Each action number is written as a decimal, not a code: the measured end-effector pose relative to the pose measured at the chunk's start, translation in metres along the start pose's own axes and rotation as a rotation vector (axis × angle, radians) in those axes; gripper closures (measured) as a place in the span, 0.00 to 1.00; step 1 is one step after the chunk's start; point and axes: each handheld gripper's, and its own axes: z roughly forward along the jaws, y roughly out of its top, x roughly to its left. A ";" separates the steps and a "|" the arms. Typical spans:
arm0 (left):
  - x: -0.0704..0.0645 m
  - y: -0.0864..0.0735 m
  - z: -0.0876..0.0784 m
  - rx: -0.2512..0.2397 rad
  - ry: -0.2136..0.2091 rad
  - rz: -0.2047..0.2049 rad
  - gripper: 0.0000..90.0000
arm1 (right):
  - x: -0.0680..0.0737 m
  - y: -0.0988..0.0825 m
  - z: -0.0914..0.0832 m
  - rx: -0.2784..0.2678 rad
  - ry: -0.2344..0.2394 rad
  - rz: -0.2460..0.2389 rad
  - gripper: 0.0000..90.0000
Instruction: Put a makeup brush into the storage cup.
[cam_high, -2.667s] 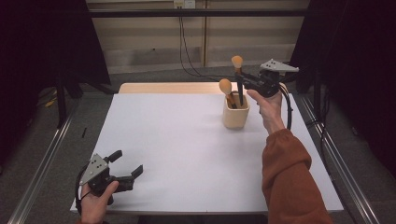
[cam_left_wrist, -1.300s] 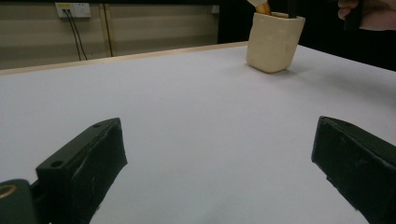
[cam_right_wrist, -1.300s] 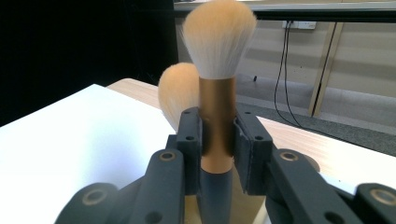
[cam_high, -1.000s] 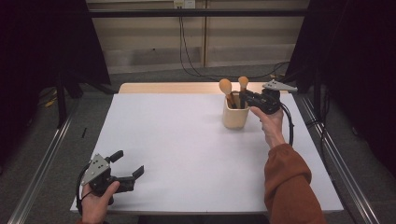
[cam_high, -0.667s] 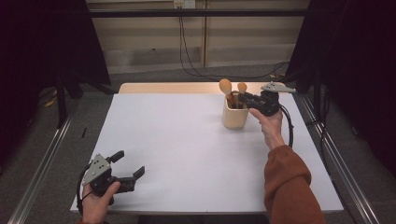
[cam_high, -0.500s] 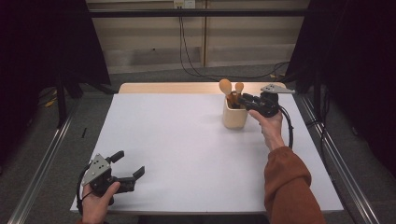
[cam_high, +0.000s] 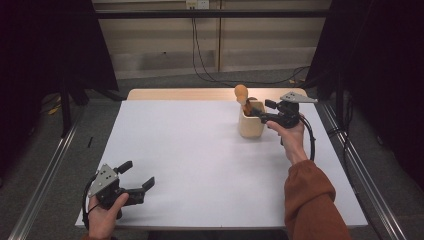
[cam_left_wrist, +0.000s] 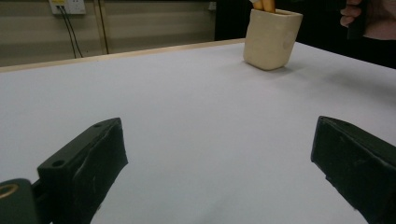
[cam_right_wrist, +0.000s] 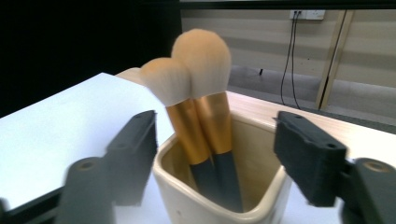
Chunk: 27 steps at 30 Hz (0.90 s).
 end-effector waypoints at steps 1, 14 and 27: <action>0.000 0.000 0.000 0.002 0.001 0.001 0.04 | 0.001 -0.001 0.000 0.009 -0.003 -0.008 0.28; -0.001 -0.001 -0.004 -0.001 0.011 0.003 0.04 | 0.007 -0.016 -0.021 -0.013 0.041 0.068 0.04; -0.001 -0.001 -0.007 -0.009 0.014 0.006 0.04 | 0.017 -0.027 -0.040 -0.029 -0.039 0.043 0.02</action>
